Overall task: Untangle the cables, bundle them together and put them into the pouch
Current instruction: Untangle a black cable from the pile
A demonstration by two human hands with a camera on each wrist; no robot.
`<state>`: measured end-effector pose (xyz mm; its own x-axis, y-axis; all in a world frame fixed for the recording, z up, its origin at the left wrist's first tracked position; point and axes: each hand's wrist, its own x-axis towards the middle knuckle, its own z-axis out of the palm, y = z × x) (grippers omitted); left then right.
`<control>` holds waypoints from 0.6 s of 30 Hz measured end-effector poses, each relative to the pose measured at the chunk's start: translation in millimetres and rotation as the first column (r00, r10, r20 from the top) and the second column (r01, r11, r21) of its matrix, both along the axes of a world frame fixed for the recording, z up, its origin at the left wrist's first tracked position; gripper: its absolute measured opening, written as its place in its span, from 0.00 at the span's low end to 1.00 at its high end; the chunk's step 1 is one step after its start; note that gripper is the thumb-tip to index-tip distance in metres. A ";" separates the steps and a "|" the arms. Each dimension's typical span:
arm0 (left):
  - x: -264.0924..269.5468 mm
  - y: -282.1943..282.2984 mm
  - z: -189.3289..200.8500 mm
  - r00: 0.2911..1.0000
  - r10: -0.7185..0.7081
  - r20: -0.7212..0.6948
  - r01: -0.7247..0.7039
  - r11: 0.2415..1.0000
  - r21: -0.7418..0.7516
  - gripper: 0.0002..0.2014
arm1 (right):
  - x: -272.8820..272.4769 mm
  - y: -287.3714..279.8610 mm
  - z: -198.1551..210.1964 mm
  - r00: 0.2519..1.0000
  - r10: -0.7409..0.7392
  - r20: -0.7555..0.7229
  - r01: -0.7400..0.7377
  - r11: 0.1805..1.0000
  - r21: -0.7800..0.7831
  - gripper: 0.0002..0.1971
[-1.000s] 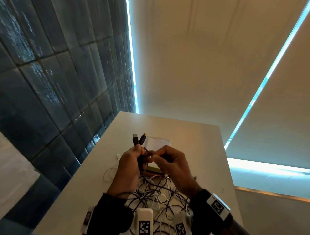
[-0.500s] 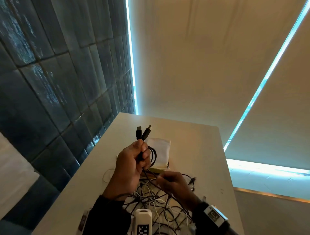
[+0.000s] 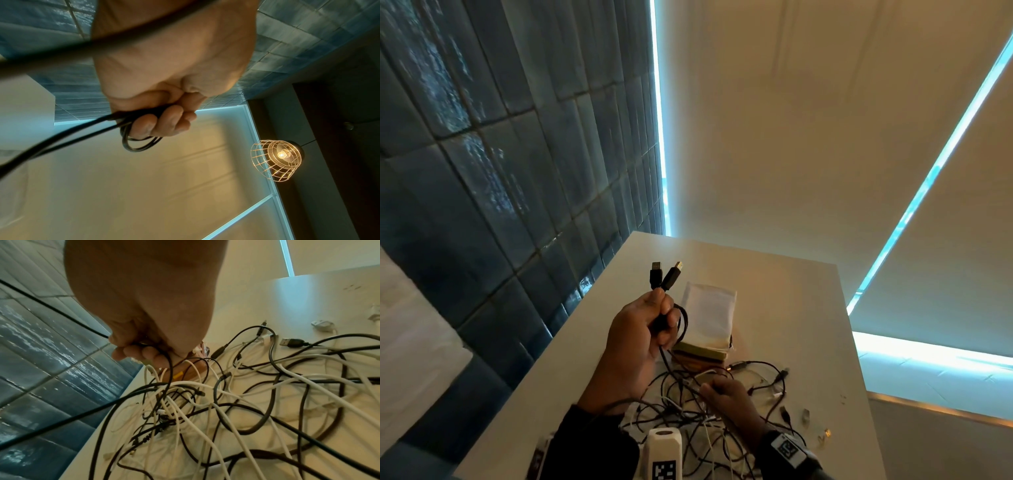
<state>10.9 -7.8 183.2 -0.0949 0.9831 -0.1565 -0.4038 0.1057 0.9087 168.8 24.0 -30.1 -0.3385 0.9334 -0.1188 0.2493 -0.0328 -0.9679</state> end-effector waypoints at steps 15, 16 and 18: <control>4.1 10.8 -16.6 0.991 0.119 -0.069 -0.125 0.988 -0.094 0.17 | -7.5 18.0 154.3 0.898 -0.120 -0.424 0.198 0.969 0.145 0.08; 4.7 12.6 -17.1 0.991 0.117 -0.063 -0.123 0.988 -0.095 0.17 | -7.8 14.8 160.9 0.896 -0.078 -0.438 0.171 0.969 0.177 0.07; 6.4 15.4 -18.3 0.993 0.114 -0.042 -0.118 0.988 -0.100 0.17 | -7.6 8.6 168.0 0.895 0.004 -0.447 0.104 0.971 0.216 0.06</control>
<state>17.2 7.6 164.9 -0.2151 0.9440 -0.2504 -0.3860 0.1533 0.9097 161.2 32.6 137.9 -0.2577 0.9333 0.2501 -0.2007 0.2014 -0.9587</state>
